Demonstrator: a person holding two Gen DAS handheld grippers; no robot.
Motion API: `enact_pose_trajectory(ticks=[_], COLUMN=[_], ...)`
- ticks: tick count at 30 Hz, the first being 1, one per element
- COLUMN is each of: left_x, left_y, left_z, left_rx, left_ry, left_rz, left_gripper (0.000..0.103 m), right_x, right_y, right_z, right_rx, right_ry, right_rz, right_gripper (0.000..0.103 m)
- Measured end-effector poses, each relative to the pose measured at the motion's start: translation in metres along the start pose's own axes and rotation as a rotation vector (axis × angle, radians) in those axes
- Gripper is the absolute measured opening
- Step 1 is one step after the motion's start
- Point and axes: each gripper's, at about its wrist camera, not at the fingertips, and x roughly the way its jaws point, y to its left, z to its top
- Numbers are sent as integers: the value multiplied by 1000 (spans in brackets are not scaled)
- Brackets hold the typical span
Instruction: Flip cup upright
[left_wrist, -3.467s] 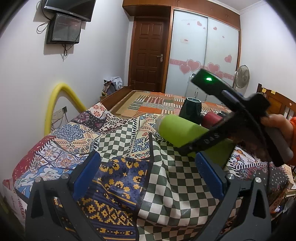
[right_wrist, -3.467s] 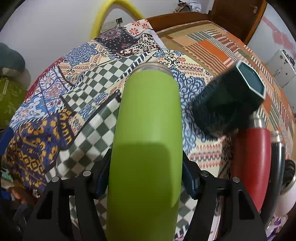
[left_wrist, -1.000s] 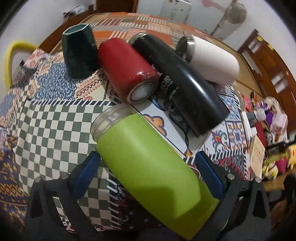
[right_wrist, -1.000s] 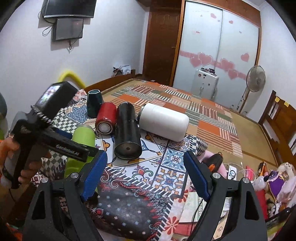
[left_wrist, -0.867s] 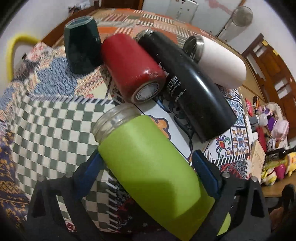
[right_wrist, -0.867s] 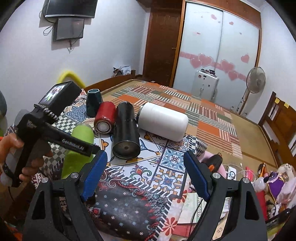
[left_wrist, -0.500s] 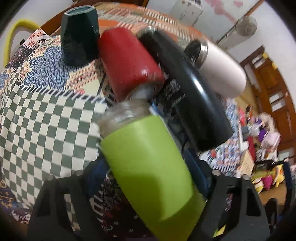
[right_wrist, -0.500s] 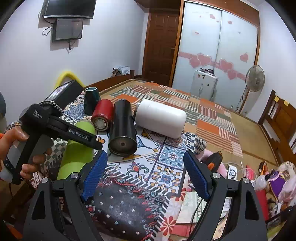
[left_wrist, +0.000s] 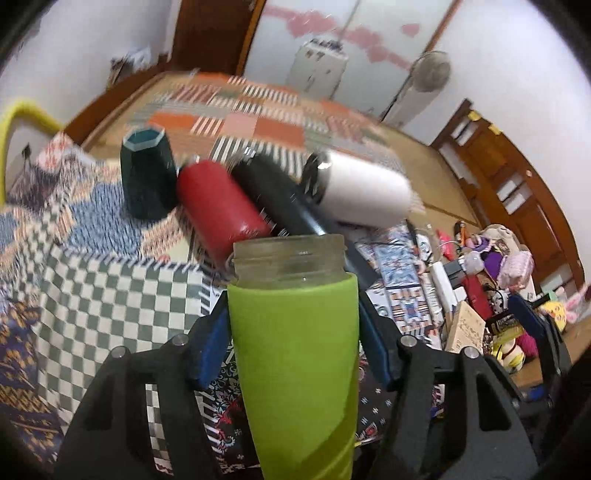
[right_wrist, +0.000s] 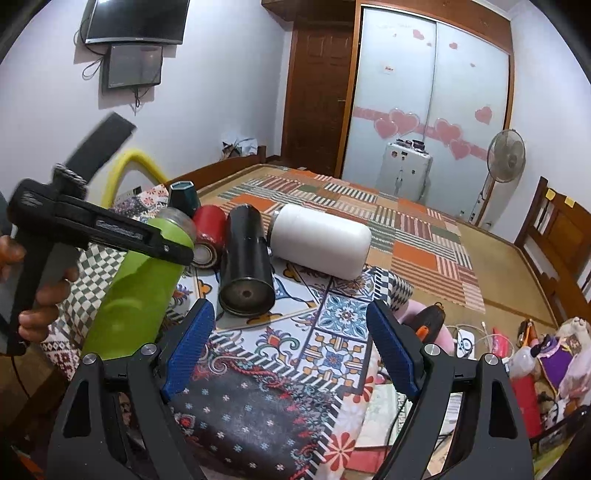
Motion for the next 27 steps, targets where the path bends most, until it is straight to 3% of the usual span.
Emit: enact_pose_trajectory(ticks=[7, 11, 18, 27], left_x=[-50, -58, -54, -40], left_y=[-14, -16, -16, -25], left_z=[-9, -7, 3, -5], left_rx=[125, 165, 213, 298], left_ry=[-160, -195, -210, -168], left_rz=[28, 47, 80, 107], left_gripper=[62, 62, 62, 62], right_x=[-2, -2, -6, 1], right_y=[4, 6, 12, 17], right_z=[7, 10, 10, 5], right_rx=[14, 35, 92, 140], right_ry=[-23, -46, -130, -189], right_rz=[15, 34, 69, 99], right_gripper=[83, 83, 89, 97])
